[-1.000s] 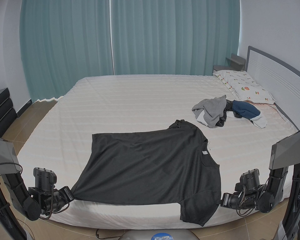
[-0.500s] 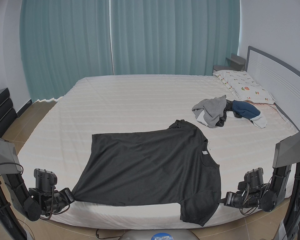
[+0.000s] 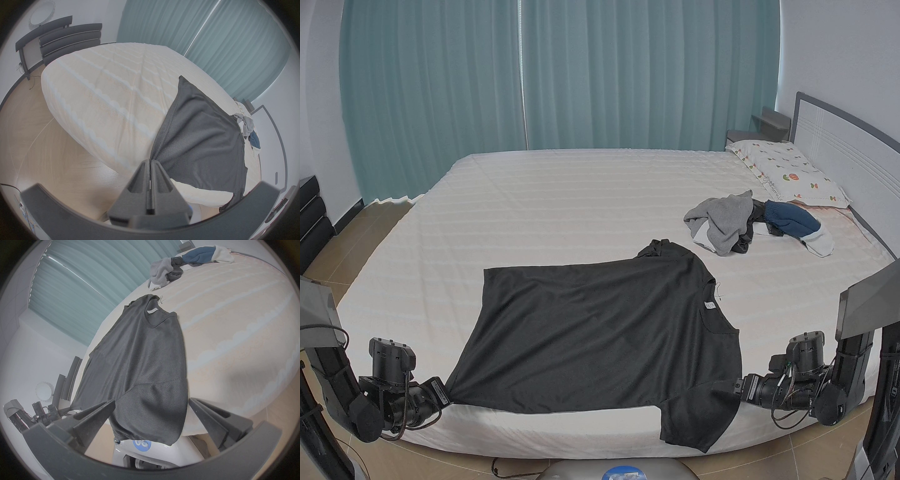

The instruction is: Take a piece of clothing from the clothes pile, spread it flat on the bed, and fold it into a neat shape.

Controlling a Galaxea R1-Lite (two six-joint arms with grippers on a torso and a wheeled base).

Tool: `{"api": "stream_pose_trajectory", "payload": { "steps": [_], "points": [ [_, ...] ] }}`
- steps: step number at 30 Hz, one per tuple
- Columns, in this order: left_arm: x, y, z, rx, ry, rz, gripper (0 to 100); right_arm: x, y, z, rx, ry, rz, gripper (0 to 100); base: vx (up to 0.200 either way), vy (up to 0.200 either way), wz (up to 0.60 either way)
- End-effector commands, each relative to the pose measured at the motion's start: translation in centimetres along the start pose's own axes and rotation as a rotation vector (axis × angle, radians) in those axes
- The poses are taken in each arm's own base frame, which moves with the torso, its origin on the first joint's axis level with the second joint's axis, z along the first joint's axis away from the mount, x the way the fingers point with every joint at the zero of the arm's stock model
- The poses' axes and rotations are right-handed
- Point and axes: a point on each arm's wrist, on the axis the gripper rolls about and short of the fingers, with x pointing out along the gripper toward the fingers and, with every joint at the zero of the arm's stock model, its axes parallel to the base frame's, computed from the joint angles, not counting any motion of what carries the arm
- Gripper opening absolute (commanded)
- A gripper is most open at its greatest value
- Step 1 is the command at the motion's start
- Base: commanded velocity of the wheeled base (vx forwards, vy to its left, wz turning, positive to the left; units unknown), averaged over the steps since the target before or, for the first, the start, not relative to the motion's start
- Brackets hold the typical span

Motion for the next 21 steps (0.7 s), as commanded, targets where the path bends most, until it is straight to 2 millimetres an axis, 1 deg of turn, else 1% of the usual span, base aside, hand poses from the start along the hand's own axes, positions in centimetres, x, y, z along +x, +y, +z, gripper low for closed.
{"api": "stream_pose_trajectory", "payload": {
  "steps": [1,2,12,18,21],
  "points": [
    [0.1,0.0,0.0,0.0,0.003,0.004,0,1.1,-0.7,-1.1,0.006,0.043,-0.018,100,0.0,0.0,0.0],
    [0.1,0.0,0.0,0.0,0.003,0.004,0,1.1,-0.7,-1.2,0.006,0.046,-0.021,0,0.0,0.0,0.0],
    [0.3,0.2,-0.2,-0.001,0.015,0.014,0,-0.1,-0.7,-0.9,0.001,0.019,-0.033,0,0.0,0.0,0.0],
    [0.5,0.3,-0.4,0.003,0.025,0.026,0,-1.3,-1.4,-0.8,0.002,0.007,-0.061,0,0.0,0.0,0.0],
    [0.6,0.4,-0.5,0.006,0.034,0.035,0,-1.9,-1.9,-1.1,0.003,0.018,-0.084,0,0.0,0.0,0.0]
  ]
}}
